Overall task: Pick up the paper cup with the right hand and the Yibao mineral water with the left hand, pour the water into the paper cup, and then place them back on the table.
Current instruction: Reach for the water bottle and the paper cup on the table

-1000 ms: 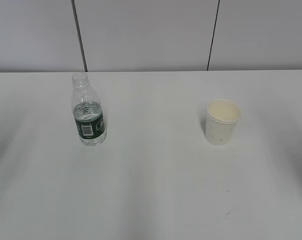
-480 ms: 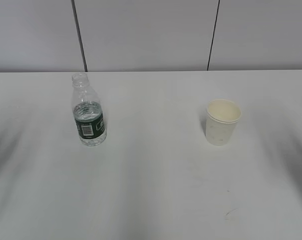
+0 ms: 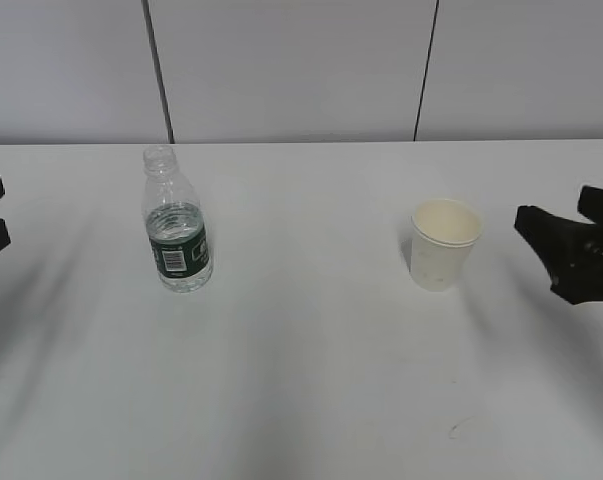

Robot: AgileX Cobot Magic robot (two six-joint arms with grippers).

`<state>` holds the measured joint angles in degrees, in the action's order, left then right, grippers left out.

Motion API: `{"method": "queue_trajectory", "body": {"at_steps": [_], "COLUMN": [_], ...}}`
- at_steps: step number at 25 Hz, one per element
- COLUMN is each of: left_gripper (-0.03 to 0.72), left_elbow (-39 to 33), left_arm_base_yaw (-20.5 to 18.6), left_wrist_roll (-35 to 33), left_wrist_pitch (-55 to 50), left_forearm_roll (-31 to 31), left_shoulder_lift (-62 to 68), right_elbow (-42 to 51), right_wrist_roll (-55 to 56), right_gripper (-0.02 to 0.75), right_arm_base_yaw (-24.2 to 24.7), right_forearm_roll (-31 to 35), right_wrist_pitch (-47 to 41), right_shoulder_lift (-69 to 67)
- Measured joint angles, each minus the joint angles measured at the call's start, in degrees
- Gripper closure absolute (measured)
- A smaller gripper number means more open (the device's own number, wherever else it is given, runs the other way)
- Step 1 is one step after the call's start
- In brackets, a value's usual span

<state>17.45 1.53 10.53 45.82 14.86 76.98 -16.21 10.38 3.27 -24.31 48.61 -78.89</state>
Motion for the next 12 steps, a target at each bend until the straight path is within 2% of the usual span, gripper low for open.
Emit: {"method": "queue_trajectory", "body": {"at_steps": [4,7,12], "left_gripper": [0.443,0.443,0.443], "left_elbow": [0.0,0.0,0.0], "left_arm_base_yaw": [0.0,0.0,0.0], "left_wrist_roll": [0.03,0.03,0.03], "left_wrist_pitch": [0.05,0.05,0.05], "left_forearm_roll": [0.05,0.05,0.05], "left_shoulder_lift": [0.2,0.2,0.2], "right_elbow": [0.0,0.0,-0.7], "right_wrist_roll": [0.09,-0.64,-1.43], "right_gripper": [0.153,0.153,0.153], "right_arm_base_yaw": [0.0,0.0,0.0], "right_forearm_roll": [0.06,4.01,8.36], "right_wrist_pitch": [8.09,14.52,16.0], "right_shoulder_lift": [-8.76,-15.27,-22.4]}}
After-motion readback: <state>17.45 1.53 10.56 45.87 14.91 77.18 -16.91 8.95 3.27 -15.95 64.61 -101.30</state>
